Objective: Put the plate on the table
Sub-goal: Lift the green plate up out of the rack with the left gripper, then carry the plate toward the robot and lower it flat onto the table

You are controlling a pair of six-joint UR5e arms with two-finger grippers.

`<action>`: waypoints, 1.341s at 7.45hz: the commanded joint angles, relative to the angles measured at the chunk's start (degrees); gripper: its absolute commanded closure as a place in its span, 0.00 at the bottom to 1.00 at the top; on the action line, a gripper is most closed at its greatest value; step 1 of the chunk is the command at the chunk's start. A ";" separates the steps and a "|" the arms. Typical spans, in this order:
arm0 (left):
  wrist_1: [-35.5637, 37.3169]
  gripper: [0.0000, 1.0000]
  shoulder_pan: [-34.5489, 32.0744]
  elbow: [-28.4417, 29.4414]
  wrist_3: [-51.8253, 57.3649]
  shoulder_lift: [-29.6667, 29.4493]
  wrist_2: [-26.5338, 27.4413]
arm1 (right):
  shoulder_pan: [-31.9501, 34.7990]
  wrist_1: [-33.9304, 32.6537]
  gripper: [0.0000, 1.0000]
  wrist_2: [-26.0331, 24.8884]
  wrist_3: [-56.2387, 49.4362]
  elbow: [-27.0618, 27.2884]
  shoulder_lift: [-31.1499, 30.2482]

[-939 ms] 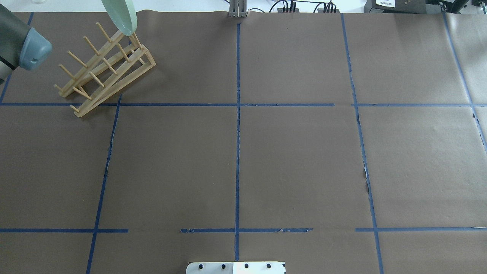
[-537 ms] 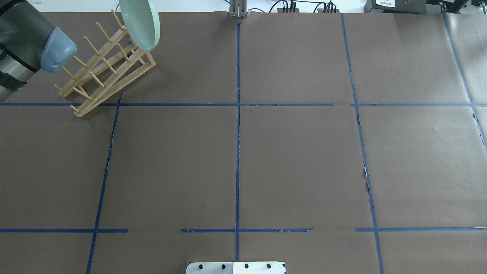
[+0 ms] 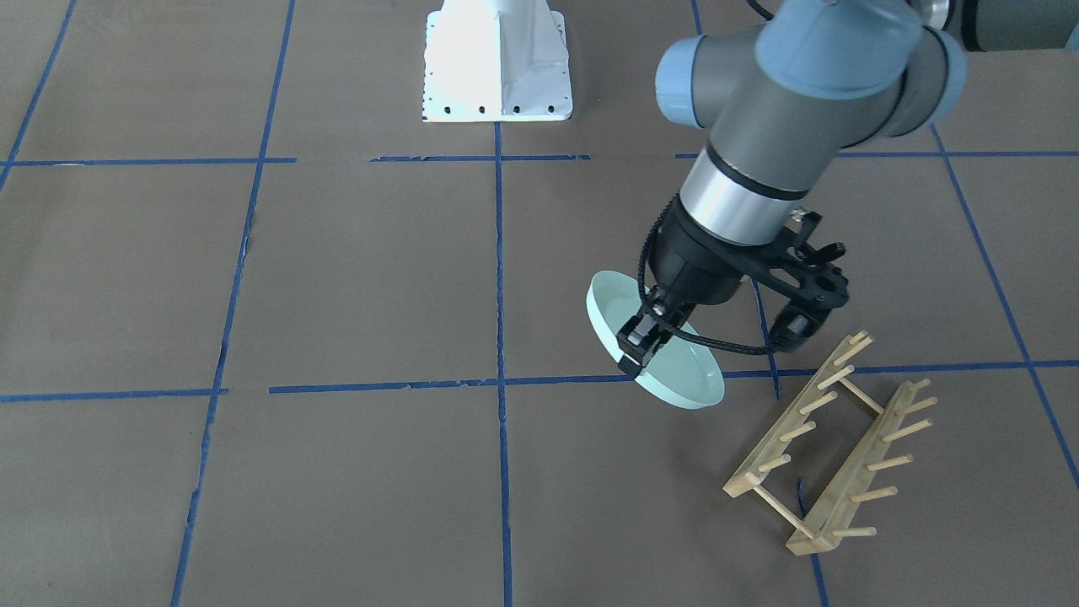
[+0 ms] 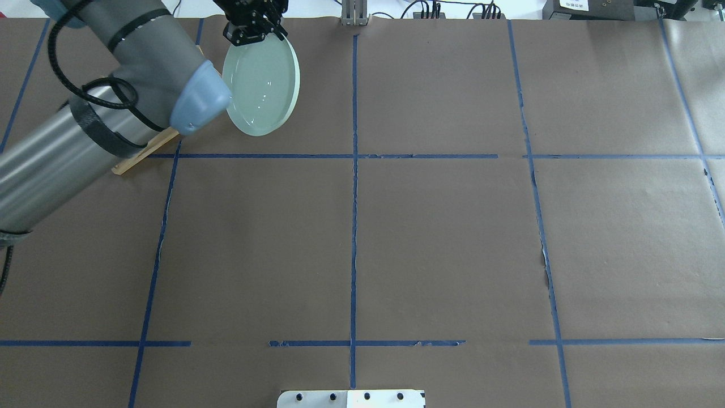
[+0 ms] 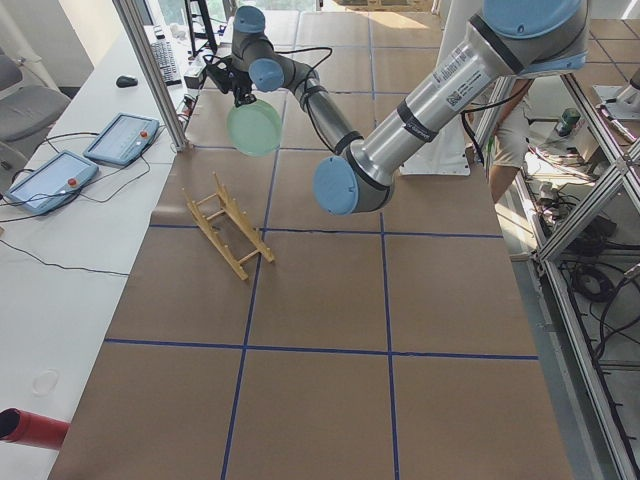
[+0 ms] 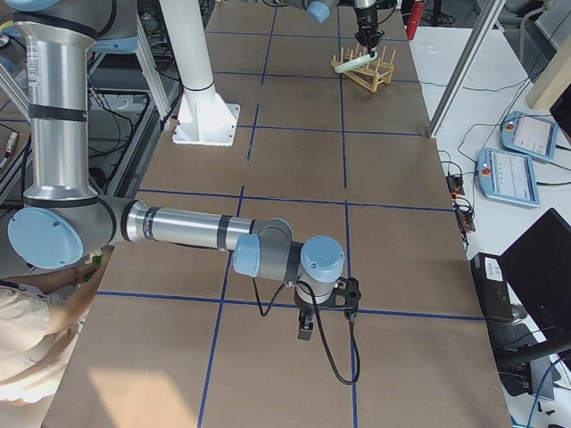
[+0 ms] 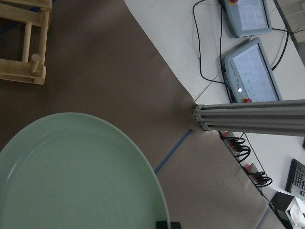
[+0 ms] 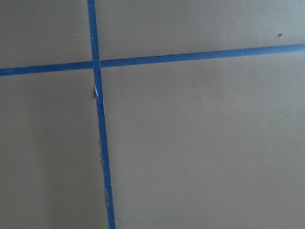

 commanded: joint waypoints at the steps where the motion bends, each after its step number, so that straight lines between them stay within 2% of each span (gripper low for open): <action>1: 19.83 1.00 9.29 2.26 6.99 -3.79 7.86 | 0.00 0.00 0.00 0.00 0.00 0.00 0.00; 2: 26.01 1.00 13.07 5.24 10.67 -4.32 9.72 | 0.00 0.00 0.00 0.00 0.00 0.00 0.00; 3: 27.72 1.00 16.85 6.92 12.10 -3.54 10.69 | 0.00 0.00 0.00 0.00 0.00 0.00 0.00; 4: 27.74 1.00 18.97 9.11 12.11 -3.10 10.79 | 0.00 0.00 0.00 0.00 0.00 0.00 0.00; 8: 25.03 1.00 23.56 9.75 11.85 -0.99 11.84 | 0.00 0.00 0.00 0.00 0.00 0.00 0.00; 9: 24.93 0.96 23.65 9.66 11.85 -0.99 11.84 | 0.00 0.00 0.00 0.00 0.00 0.00 0.00; 10: 24.32 0.69 23.57 9.40 11.94 -0.90 11.93 | 0.00 0.00 0.00 0.00 0.00 0.00 0.00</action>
